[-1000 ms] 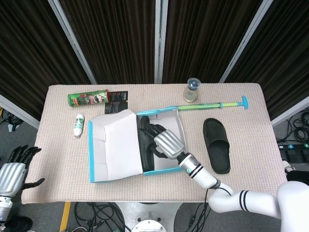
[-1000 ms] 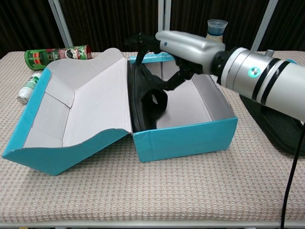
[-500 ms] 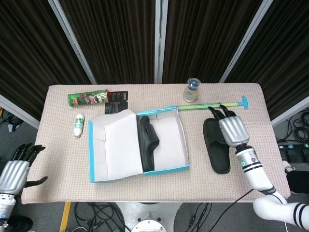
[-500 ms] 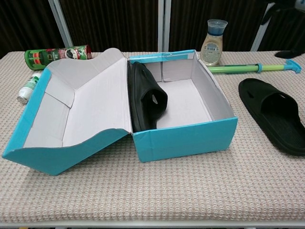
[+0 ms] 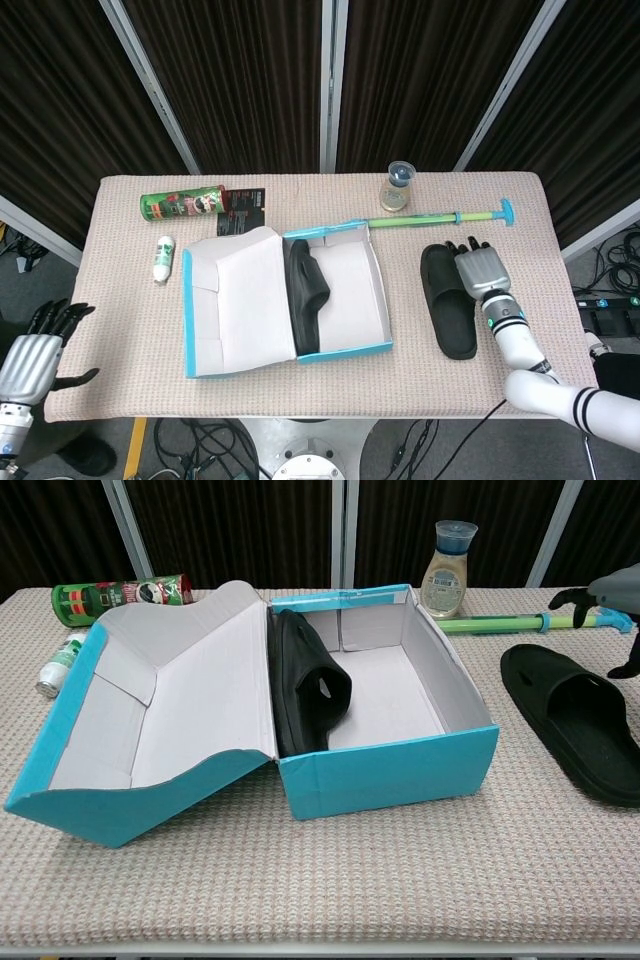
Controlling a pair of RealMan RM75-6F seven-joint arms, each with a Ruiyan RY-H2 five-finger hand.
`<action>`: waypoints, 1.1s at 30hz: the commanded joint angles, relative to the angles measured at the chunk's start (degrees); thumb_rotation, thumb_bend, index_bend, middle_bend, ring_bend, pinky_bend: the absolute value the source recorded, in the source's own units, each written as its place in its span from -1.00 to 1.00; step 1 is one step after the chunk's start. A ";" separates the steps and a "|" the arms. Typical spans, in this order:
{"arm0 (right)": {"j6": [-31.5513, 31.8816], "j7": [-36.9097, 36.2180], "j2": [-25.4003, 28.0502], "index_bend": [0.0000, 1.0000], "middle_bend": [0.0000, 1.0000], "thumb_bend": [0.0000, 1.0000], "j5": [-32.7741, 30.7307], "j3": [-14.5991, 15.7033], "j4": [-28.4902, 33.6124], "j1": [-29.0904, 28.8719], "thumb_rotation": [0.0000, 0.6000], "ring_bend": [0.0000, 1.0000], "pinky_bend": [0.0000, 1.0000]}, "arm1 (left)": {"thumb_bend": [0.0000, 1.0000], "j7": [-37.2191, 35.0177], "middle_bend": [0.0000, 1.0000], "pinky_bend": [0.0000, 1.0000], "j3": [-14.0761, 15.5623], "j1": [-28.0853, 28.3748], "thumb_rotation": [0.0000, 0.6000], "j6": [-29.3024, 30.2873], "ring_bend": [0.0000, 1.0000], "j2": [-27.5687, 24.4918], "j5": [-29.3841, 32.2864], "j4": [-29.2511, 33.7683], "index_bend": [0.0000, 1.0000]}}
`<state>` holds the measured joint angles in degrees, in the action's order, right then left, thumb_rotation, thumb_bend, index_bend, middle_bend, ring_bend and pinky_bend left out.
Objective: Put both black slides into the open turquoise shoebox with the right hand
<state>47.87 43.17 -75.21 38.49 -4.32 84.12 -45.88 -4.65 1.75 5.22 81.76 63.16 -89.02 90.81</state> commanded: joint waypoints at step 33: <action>2.79 15.74 -10.27 -0.92 -0.68 -0.75 -10.88 7.25 -7.74 -9.30 1.00 -0.96 -0.70 | -0.94 -0.78 -0.76 -0.94 0.36 0.05 1.00 -1.01 -0.92 -0.36 0.69 -0.04 -0.67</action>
<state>50.66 58.33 -84.83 27.88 2.55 77.01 -54.85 -5.41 2.11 5.27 80.76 62.80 -88.34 90.78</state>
